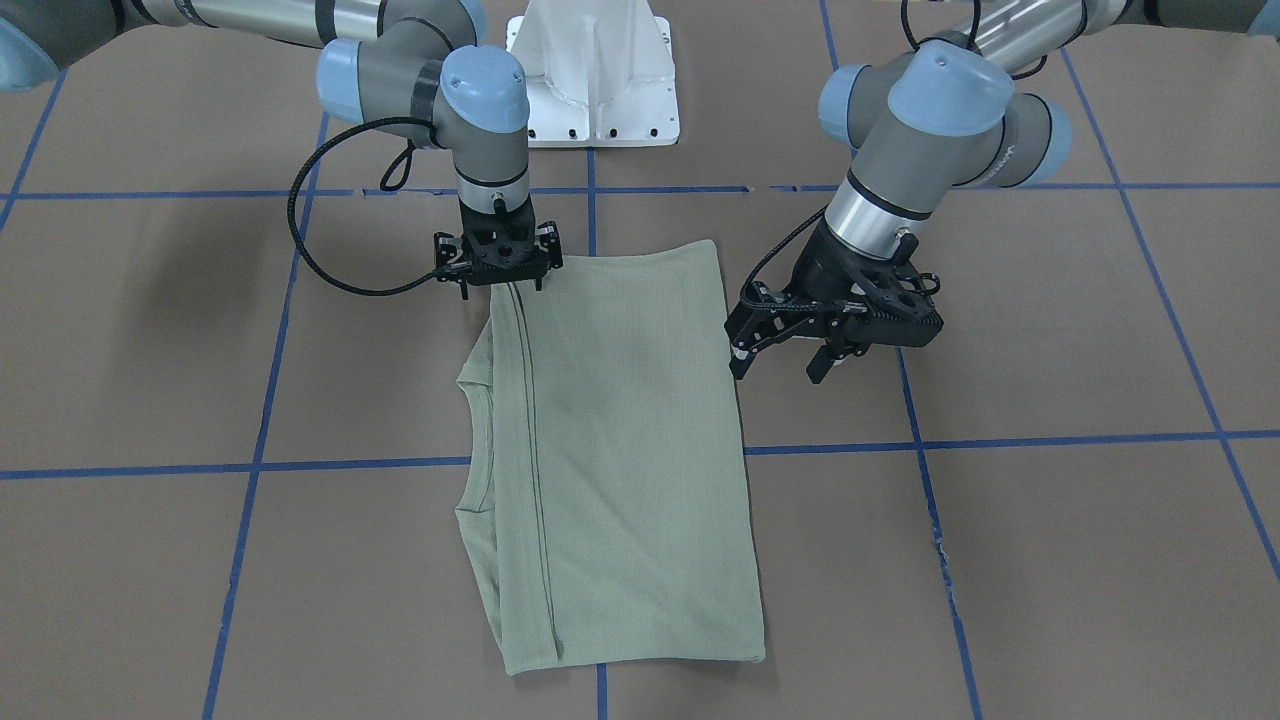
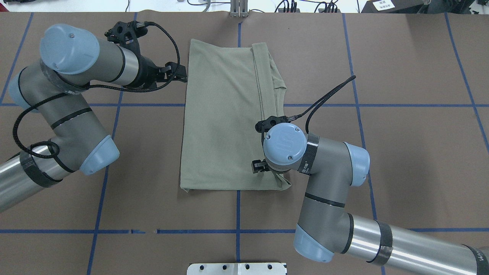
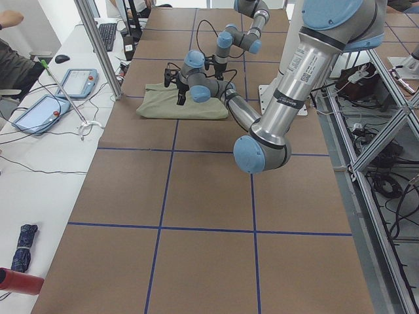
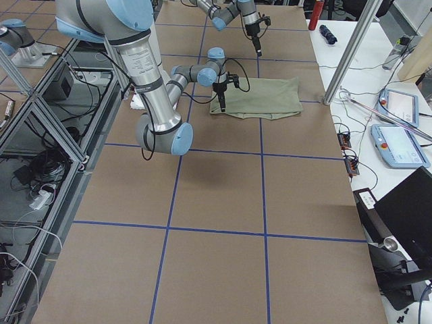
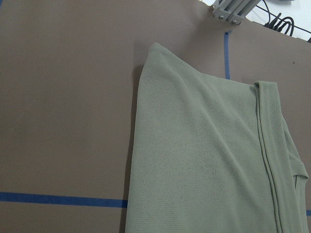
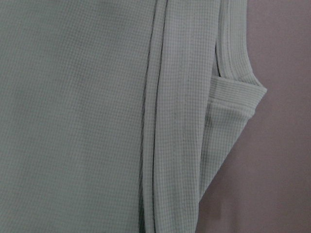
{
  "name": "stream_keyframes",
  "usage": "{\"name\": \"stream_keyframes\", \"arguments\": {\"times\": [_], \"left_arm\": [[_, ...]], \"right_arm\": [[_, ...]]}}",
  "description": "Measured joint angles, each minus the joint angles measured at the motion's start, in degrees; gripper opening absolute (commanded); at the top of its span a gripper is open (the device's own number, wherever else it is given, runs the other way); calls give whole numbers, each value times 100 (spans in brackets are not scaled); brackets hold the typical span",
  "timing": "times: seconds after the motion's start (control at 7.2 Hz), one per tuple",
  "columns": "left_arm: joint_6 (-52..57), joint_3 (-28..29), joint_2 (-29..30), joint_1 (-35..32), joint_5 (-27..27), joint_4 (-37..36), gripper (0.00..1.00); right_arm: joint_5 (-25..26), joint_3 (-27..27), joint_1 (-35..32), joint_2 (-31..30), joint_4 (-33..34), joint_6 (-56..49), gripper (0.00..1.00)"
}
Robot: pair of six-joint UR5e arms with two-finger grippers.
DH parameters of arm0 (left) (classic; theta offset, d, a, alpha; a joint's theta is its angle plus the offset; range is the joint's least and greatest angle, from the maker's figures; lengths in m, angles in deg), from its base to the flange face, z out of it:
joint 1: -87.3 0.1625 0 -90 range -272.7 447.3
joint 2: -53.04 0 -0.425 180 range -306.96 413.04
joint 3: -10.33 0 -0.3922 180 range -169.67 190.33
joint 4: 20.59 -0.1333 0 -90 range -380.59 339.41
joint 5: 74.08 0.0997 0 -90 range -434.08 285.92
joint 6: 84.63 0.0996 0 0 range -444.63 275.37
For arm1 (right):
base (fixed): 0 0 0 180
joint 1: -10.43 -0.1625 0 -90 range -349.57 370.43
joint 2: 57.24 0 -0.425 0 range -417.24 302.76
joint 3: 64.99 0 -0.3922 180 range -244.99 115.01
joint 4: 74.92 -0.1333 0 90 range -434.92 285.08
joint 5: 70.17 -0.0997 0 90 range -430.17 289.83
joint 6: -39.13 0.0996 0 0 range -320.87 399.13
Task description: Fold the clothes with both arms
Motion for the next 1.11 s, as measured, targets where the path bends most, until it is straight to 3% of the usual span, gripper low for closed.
{"name": "stream_keyframes", "arguments": {"times": [1.11], "left_arm": [[-24,35,13,12,4,38,100]], "right_arm": [[-25,-45,-226,-242,16,-507,100]]}}
